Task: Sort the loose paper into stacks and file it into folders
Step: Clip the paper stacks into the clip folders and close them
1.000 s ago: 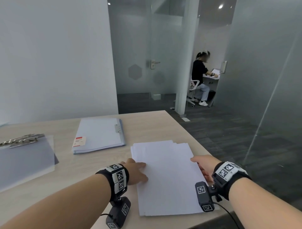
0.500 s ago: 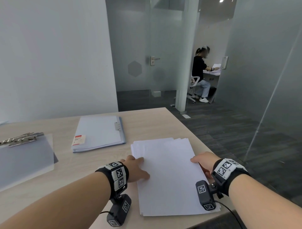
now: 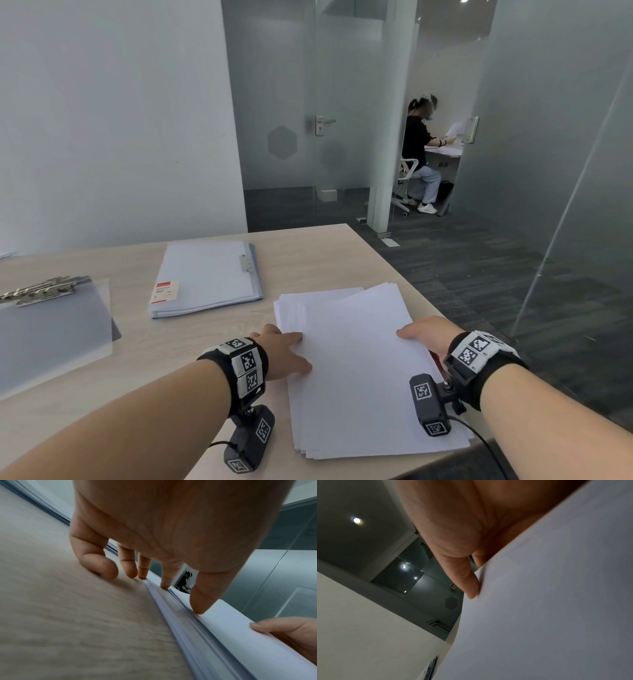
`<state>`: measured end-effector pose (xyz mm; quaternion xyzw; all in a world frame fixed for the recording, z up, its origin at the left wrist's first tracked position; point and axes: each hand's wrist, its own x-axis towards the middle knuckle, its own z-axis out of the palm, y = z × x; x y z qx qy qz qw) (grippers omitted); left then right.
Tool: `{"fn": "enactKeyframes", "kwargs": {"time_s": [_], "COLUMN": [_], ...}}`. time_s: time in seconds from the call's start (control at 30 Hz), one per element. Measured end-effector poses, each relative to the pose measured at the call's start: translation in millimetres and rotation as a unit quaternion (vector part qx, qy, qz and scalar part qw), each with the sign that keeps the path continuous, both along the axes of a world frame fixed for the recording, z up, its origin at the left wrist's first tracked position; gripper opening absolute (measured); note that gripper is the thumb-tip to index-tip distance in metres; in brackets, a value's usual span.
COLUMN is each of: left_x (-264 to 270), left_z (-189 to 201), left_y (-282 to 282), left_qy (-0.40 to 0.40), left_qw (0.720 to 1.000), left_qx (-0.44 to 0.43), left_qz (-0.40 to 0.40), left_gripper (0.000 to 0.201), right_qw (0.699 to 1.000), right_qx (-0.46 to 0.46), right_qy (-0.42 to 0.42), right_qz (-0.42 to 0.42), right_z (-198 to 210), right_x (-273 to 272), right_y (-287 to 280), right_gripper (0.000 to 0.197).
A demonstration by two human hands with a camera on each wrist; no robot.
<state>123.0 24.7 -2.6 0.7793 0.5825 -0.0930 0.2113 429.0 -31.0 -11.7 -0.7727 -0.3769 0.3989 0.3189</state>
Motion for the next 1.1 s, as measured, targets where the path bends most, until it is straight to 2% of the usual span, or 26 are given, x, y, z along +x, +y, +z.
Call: {"fn": "enactKeyframes", "kwargs": {"time_s": [0.2, 0.27, 0.33, 0.4, 0.47, 0.53, 0.63, 0.73, 0.87, 1.03, 1.1], "left_x": [-1, -3, -7, -13, -16, -20, -27, -45, -86, -151, -177], "left_z": [-3, -4, -3, 1, 7, 16, 31, 45, 65, 88, 87], "left_y": [4, 8, 13, 16, 14, 10, 0, -11, -21, -30, -33], "left_qy": [-0.016, -0.067, -0.161, -0.291, -0.422, -0.529, -0.635, -0.693, -0.704, -0.717, -0.722], "left_qw": [1.0, 0.997, 0.983, 0.946, 0.888, 0.822, 0.741, 0.691, 0.686, 0.673, 0.664], "left_qx": [-0.003, -0.003, 0.01, 0.017, -0.029, -0.087, -0.098, -0.056, 0.031, 0.105, 0.125], "left_qz": [0.014, 0.045, 0.09, 0.14, 0.18, 0.192, 0.196, 0.198, 0.18, 0.145, 0.148], "left_gripper": [0.088, 0.096, 0.103, 0.103, 0.096, 0.072, 0.027, 0.013, 0.019, 0.036, 0.017], "right_qw": [0.999, 0.997, 0.993, 0.986, 0.972, 0.955, 0.929, 0.905, 0.897, 0.88, 0.876], "right_qx": [0.032, 0.073, 0.111, 0.15, 0.186, 0.22, 0.258, 0.269, 0.257, 0.291, 0.297], "right_qy": [-0.012, -0.008, 0.016, 0.069, 0.141, 0.196, 0.264, 0.329, 0.348, 0.336, 0.331], "right_qz": [0.027, 0.032, 0.036, 0.034, 0.025, 0.026, 0.027, 0.034, 0.096, 0.164, 0.187], "right_z": [-4, 5, 16, 24, 31, 41, 51, 56, 66, 75, 73], "right_x": [0, -5, -9, -14, -22, -36, -60, -88, -135, -197, -221], "right_y": [1, -4, -9, -14, -17, -20, -19, -14, -10, 4, 10], "right_gripper": [0.022, 0.02, 0.02, 0.022, 0.022, 0.02, 0.022, 0.032, 0.045, 0.033, 0.036]}}
